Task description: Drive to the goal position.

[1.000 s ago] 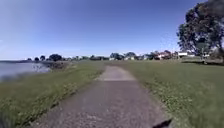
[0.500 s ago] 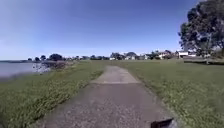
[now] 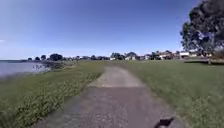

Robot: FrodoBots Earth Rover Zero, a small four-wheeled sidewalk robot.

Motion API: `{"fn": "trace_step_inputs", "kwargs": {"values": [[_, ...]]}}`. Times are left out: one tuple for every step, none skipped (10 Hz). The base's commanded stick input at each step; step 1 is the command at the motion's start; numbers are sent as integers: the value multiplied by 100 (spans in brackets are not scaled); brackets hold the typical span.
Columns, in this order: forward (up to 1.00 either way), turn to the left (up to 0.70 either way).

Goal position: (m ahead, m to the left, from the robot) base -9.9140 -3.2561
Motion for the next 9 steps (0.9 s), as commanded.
{"fn": "trace_step_inputs", "kwargs": {"values": [[70, 0], [70, -4], [70, -22], [70, -27], [70, -22], [70, -3], [70, 0], [70, 0], [70, 0]]}}
